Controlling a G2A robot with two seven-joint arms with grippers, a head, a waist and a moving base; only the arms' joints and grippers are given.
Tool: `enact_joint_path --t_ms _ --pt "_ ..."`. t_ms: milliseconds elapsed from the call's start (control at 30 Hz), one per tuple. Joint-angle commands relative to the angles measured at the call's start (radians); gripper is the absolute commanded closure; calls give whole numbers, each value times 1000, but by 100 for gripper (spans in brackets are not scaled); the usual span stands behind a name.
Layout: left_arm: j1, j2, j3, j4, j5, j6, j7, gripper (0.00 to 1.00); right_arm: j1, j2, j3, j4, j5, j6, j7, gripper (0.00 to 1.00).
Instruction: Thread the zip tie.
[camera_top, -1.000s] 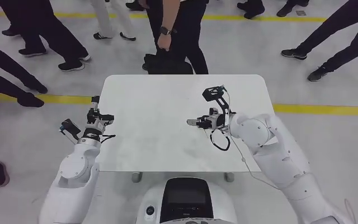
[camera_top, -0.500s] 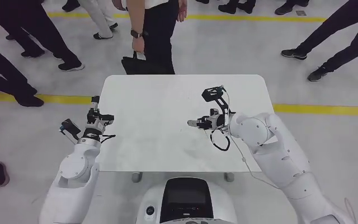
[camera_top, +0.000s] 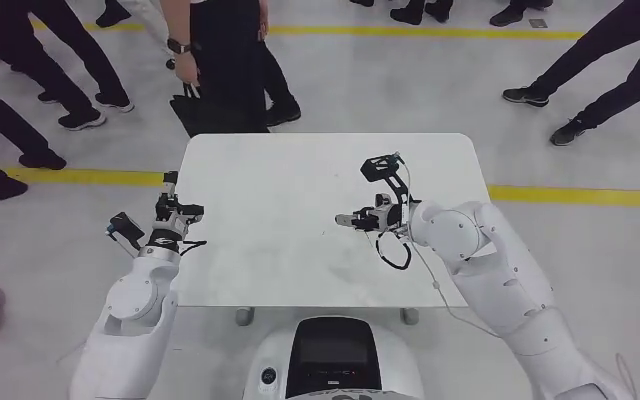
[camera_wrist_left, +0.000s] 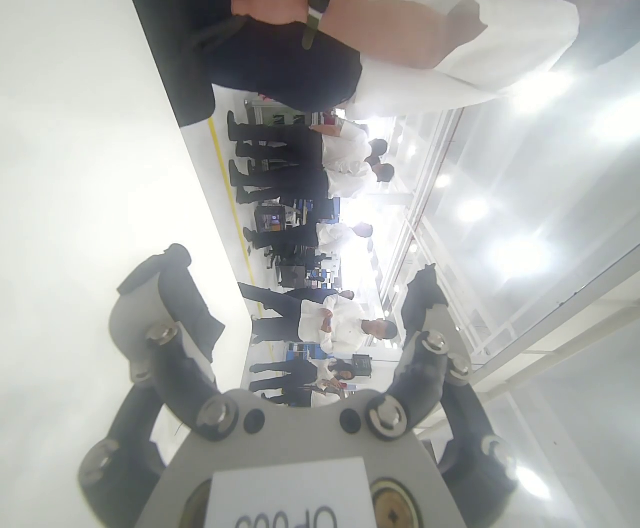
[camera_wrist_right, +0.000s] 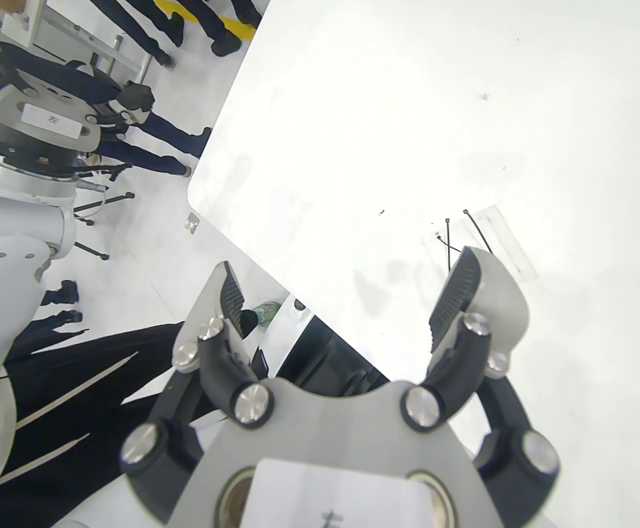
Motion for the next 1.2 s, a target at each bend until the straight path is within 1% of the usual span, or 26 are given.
enact_joint_path --t_ms 0,100,167,233,333,400,500,533,833,900,933,967,1100,1167 --pt "0 0 0 0 0 0 0 0 -2 1 -5 8 -25 2 -6 0" --pt "0 0 0 0 0 0 0 0 11 0 -37 16 -104 7 2 0" --pt "0 0 0 0 0 0 0 0 31 -2 -53 35 -128 10 17 0" --pt "0 0 0 0 0 0 0 0 61 -6 -77 66 -149 1 37 0" --pt "0 0 0 0 0 0 0 0 114 -14 -122 144 -194 -19 61 0" --pt "0 0 0 0 0 0 0 0 146 -22 -148 188 -199 -25 68 0" --pt "0 0 0 0 0 0 0 0 195 -37 -198 264 -192 -63 93 0" --pt "0 0 0 0 0 0 0 0 205 -39 -205 283 -200 -60 94 0" --pt "0 0 0 0 0 0 0 0 205 -39 -205 283 -200 -60 94 0" --pt "0 0 0 0 0 0 0 0 207 -39 -218 289 -227 -83 95 0" --pt "0 0 0 0 0 0 0 0 215 -39 -230 313 -260 -90 104 0" --pt "0 0 0 0 0 0 0 0 228 -44 -243 329 -267 -85 105 0" --pt "0 0 0 0 0 0 0 0 267 -63 -287 393 -270 -91 113 0" --pt "0 0 0 0 0 0 0 0 287 -74 -314 436 -279 -80 111 0"
